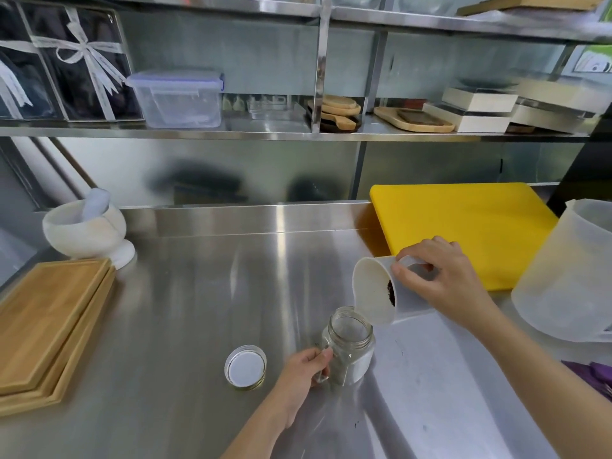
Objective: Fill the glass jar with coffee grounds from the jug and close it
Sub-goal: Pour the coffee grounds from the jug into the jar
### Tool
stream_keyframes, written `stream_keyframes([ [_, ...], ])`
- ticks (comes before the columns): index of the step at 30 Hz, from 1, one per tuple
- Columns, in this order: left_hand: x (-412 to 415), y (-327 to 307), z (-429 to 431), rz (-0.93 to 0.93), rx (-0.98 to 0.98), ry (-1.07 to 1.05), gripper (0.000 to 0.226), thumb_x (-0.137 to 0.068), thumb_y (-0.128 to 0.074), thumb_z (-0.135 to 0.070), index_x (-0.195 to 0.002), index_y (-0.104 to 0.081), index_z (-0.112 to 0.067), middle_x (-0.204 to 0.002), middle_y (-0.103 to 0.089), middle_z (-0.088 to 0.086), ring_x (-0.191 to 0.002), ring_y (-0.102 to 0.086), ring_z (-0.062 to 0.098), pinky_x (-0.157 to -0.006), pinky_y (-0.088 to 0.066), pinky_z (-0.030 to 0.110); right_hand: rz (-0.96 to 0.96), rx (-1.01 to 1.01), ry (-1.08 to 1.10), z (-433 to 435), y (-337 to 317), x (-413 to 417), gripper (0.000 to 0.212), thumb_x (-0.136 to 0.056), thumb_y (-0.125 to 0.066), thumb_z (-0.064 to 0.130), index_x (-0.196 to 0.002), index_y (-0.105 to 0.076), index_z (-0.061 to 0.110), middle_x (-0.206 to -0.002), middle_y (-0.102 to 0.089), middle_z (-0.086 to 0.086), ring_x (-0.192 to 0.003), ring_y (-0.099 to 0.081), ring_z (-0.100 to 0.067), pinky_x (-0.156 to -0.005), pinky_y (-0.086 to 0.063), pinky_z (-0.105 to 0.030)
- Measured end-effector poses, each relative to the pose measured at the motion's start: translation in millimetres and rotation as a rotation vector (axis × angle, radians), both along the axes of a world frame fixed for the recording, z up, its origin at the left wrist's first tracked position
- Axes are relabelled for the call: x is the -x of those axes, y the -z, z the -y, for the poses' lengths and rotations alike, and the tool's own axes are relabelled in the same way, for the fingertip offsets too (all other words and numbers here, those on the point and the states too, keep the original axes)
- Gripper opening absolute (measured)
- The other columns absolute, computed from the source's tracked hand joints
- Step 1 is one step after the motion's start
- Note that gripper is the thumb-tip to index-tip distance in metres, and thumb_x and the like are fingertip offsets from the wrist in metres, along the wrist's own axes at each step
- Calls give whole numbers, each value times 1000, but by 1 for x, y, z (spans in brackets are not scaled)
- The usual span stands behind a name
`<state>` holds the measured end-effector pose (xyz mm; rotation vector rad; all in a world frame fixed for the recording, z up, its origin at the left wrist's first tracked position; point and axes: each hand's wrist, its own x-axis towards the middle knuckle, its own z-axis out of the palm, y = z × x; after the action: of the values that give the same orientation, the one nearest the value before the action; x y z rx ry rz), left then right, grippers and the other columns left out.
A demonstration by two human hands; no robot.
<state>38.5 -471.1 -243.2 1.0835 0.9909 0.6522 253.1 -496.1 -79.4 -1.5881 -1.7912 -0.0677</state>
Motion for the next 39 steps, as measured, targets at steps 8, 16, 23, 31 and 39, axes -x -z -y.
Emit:
stream_keyframes([
  [8, 1, 0, 2, -40, -35, 7, 40, -91, -57, -33, -53, -50, -20, -73, -49, 8, -76, -42, 18, -80, -32, 31, 183, 14, -74, -8, -8, 6, 27, -77, -61, 41, -86, -69, 16, -81, -57, 10, -74, -41, -9, -73, -28, -23],
  [16, 2, -1, 2, -60, -46, -3, 39, -88, -60, -35, -53, -51, -21, -72, -52, 8, -74, -43, 18, -75, -30, 29, 307, -18, -171, -12, -9, 16, 36, -78, -53, 46, -80, -69, 13, -69, -52, 8, -71, -31, -8, -70, -22, -23],
  [23, 2, -2, 3, -68, -55, 0, 40, -88, -61, -36, -51, -53, -21, -71, -56, 6, -73, -45, 18, -72, -32, 29, 303, -20, -167, -15, -9, 19, 38, -78, -52, 48, -80, -69, 14, -73, -48, 11, -72, -28, -3, -79, -21, -12],
  [31, 2, -5, 4, -97, -77, 10, 42, -88, -60, -38, -49, -54, -22, -71, -56, 5, -73, -45, 17, -72, -31, 30, 406, -23, -213, -16, -10, 24, 35, -78, -52, 45, -77, -69, 15, -68, -57, 2, -71, -35, -11, -70, -18, -21],
  [39, 2, -9, 4, -100, -72, 8, 40, -86, -61, -41, -51, -53, -22, -72, -56, 6, -73, -44, 17, -69, -31, 28, 417, -24, -226, -19, -6, 25, 35, -77, -52, 46, -77, -70, 16, -70, -57, 3, -74, -24, -1, -82, -18, -10],
])
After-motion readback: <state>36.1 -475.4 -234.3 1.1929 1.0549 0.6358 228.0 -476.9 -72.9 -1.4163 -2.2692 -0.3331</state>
